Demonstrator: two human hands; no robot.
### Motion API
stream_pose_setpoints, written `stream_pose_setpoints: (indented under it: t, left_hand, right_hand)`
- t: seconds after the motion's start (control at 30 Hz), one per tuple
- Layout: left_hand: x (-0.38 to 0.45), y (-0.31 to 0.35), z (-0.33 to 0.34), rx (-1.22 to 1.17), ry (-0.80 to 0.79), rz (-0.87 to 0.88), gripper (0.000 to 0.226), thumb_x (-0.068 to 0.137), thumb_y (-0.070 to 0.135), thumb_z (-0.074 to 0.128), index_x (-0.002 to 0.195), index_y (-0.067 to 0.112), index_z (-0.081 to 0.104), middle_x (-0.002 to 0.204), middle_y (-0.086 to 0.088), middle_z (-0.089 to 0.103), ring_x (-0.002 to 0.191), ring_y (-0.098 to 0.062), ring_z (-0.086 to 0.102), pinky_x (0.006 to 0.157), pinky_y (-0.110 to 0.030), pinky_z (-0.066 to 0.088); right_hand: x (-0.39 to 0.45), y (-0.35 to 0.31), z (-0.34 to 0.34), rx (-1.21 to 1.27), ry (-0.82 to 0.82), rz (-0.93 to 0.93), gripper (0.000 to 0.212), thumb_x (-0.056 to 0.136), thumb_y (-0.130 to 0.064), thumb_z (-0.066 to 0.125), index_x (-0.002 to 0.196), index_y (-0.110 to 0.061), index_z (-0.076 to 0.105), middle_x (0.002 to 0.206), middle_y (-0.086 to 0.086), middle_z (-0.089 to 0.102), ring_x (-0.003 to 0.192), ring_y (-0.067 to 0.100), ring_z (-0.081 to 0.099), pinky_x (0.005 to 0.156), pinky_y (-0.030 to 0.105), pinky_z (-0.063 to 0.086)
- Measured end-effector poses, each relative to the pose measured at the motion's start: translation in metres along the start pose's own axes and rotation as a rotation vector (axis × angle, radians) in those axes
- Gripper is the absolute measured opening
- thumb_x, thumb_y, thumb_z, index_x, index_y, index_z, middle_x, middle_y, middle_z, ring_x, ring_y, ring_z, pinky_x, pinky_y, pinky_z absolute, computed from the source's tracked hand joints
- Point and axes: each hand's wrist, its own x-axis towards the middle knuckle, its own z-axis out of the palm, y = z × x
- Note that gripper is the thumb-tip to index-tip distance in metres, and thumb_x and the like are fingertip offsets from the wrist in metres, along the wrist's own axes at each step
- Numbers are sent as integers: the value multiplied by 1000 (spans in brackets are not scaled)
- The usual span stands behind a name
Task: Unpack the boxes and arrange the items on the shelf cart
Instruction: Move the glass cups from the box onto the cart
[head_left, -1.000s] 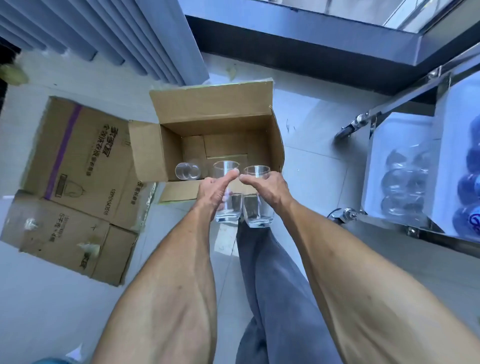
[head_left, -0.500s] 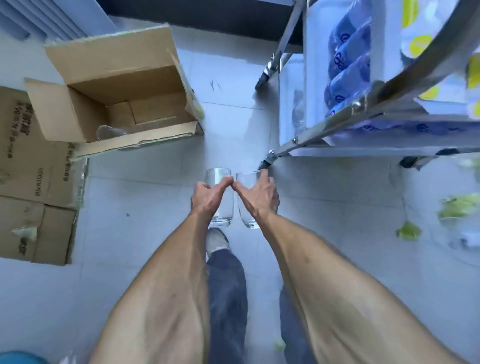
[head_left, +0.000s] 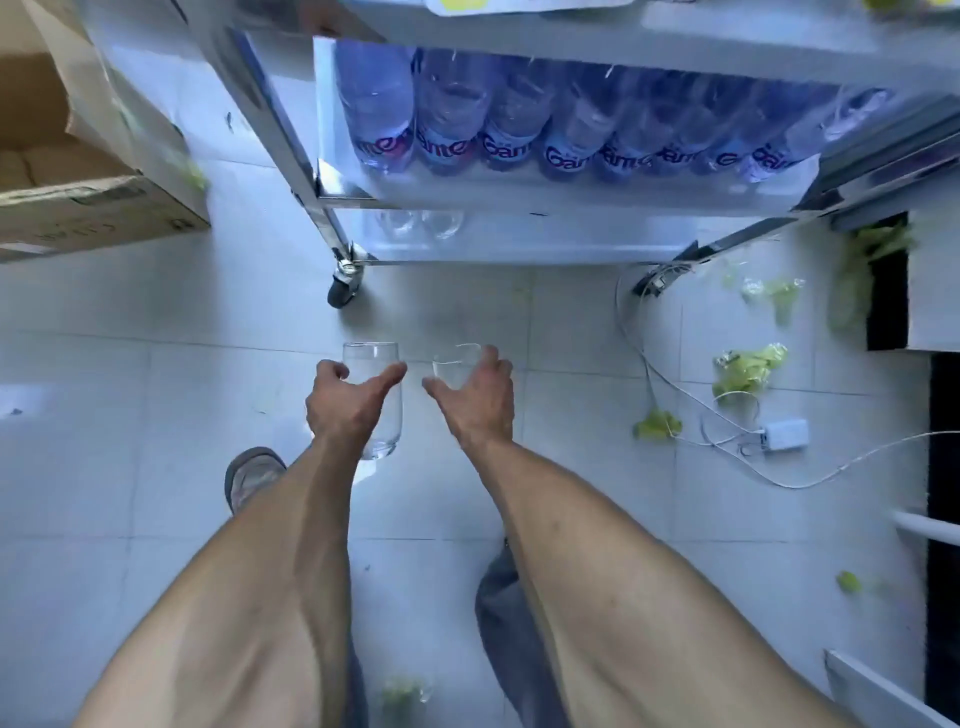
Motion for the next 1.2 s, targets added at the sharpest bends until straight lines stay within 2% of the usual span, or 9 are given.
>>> stream_pose_setpoints:
  t: [0.13,0.27,0.4,0.5,0.63,0.8,0.87,1.0,1.2]
  left_hand:
    - [-14,17,57,-72,24,114,72,60,60,80,110,23,45,109,-3,62,92,-25,58,76,-31,41]
    - [-1,47,98,-39,65,217,77,62,58,81,122,22,47,123,-5,63,107,-27,62,79,-29,39]
    - [28,87,122,-54,28,398,70,65,54,80,115,21,44,112,0,61,102,-22,60,75,-26,37]
    - [46,119,138,33,-12,503,73,65,51,81,122,23,44,115,-2,62,106,-22,60,75,-27,39]
    - [56,141,163,34,-58,542,74,71,44,81,129,21,41,125,-3,62,116,-26,58,81,-27,38]
    - [64,162,189,-52,-52,659,78,75,38,80,138,21,39,134,0,57,123,-23,52,95,-32,42]
    - [71,173,194,-81,-44,688,77,75,38,80,139,19,41,136,0,56,126,-23,50,102,-34,40]
    - [94,187,201,-127,-39,702,66,76,39,80,131,13,55,129,-4,61,122,-27,54,101,-34,43]
    - [116,191,216,-154,-2,787,73,80,41,79,141,18,46,142,-4,51,131,-27,44,109,-38,39]
  right_hand:
    - [33,34,-27,11,64,-22,77,74,-47,78,132,-17,38,124,10,43,115,30,48,98,41,45]
    - [77,34,-38,30,106,-21,80,75,-50,77,135,-17,37,125,12,46,117,32,48,97,42,45]
    - [124,25,-39,7,180,-69,85,77,-53,74,142,-16,32,133,7,51,122,28,50,93,44,47]
    - [150,25,-43,123,247,-131,83,76,-48,76,141,-17,36,132,7,51,123,26,46,92,41,46]
    - [169,40,-51,249,300,-82,83,74,-41,80,142,-19,36,132,8,50,119,25,47,99,33,38]
    - [199,35,-53,309,381,-33,85,76,-40,79,143,-11,34,136,11,51,122,29,49,103,35,36]
    - [214,27,-54,333,408,-65,85,77,-46,77,141,-10,35,134,13,53,122,30,50,102,35,38]
    - [241,22,-53,320,388,-165,85,77,-49,75,140,-11,32,134,11,53,122,29,51,102,36,41]
    - [271,22,-44,300,399,-225,82,77,-43,78,138,-12,33,137,8,50,125,27,48,105,36,40]
